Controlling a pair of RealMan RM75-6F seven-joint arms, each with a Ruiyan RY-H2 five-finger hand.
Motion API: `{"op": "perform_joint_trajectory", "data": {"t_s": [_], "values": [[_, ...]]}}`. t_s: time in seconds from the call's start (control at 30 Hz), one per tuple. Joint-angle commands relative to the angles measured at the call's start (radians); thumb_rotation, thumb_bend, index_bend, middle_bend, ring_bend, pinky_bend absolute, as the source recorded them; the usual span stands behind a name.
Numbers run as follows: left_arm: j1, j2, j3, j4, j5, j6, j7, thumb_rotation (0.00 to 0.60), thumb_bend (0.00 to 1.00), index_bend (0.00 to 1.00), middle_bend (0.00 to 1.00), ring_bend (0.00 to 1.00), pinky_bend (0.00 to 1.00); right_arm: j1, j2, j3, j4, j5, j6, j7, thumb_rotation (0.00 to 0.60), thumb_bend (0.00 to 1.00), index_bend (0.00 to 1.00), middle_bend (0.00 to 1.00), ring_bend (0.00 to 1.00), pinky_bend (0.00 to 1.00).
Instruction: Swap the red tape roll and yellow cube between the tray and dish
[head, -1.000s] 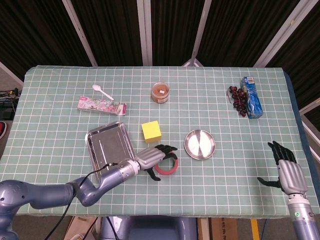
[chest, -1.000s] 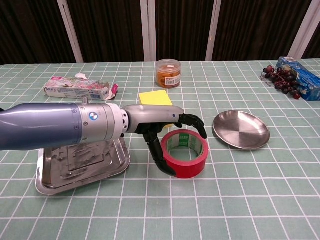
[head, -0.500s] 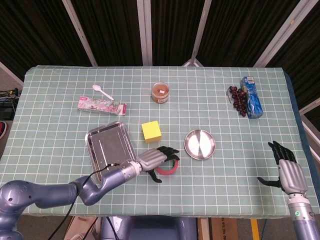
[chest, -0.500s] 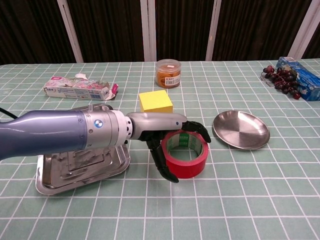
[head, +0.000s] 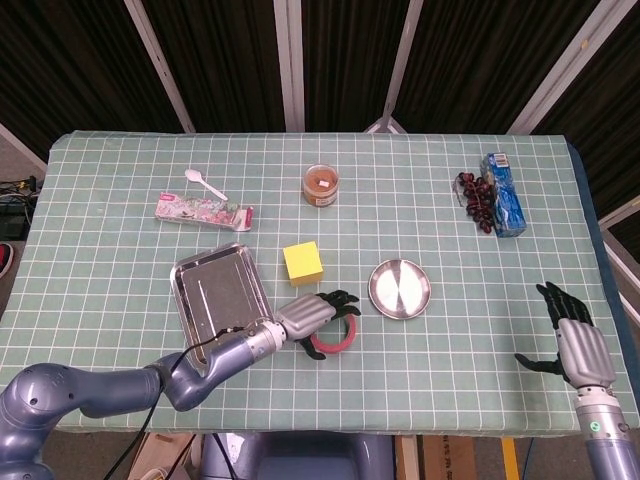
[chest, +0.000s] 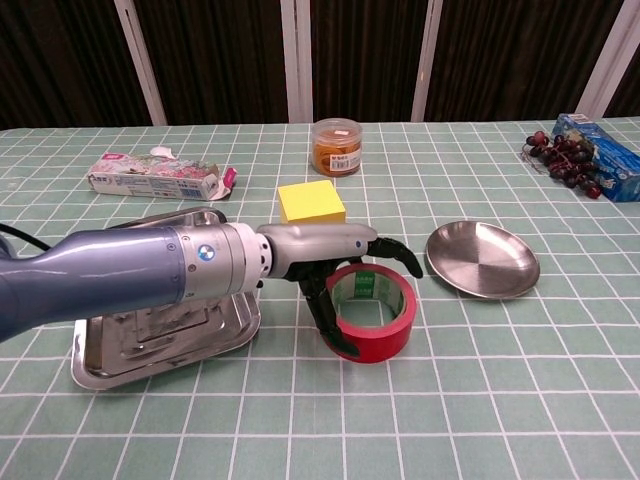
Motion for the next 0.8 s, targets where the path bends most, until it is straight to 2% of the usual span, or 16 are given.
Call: {"op": "perform_joint_trajectory", "data": {"t_s": [0.03,0.17,0.23,0.37,0.43,0.6,0.8], "values": [[0.001,-0.010,0.001,0.012,0.002,0.004,-0.003,0.600,0.15,0.18,0.11,0.10,0.28,0.001,-0.001,0.000,0.001,0.000,-0.001,0.001,0.600,0.00,0.08,0.00,0.00,0.04],[-0.005,-0.013,0.002,0.020,0.002,-0.010,-0.008,0.600,0.17,0.21,0.13,0.12,0.29,0.000,0.000,0.001,0.002,0.003,-0.005,0.007,0.600,0.00,0.08,0.00,0.00,0.04],[-0.007,-0.012,0.002,0.019,0.002,-0.014,-0.015,0.600,0.20,0.23,0.17,0.16,0.31,0.001,0.000,0.000,0.002,0.004,-0.008,0.008,0.600,0.00,0.08,0.00,0.00,0.04],[-0.004,-0.009,-0.003,0.016,0.020,0.014,-0.022,0.600,0.36,0.30,0.33,0.25,0.35,0.003,-0.001,0.001,0.003,0.004,-0.011,0.012,0.600,0.00,0.08,0.00,0.00,0.04],[0.001,-0.001,-0.006,0.010,0.033,0.039,-0.027,0.600,0.42,0.32,0.37,0.28,0.36,0.003,-0.001,0.001,0.005,0.004,-0.013,0.015,0.600,0.00,0.08,0.00,0.00,0.04],[0.013,0.035,-0.007,-0.011,0.045,0.074,-0.014,0.600,0.46,0.34,0.39,0.30,0.36,0.003,-0.003,0.003,0.009,0.004,-0.012,0.023,0.600,0.00,0.08,0.00,0.00,0.04],[0.048,0.122,-0.023,-0.103,0.046,0.135,-0.033,0.600,0.47,0.34,0.38,0.30,0.36,0.003,-0.007,0.003,0.008,0.003,-0.010,0.019,0.600,0.00,0.08,0.00,0.00,0.04]]}}
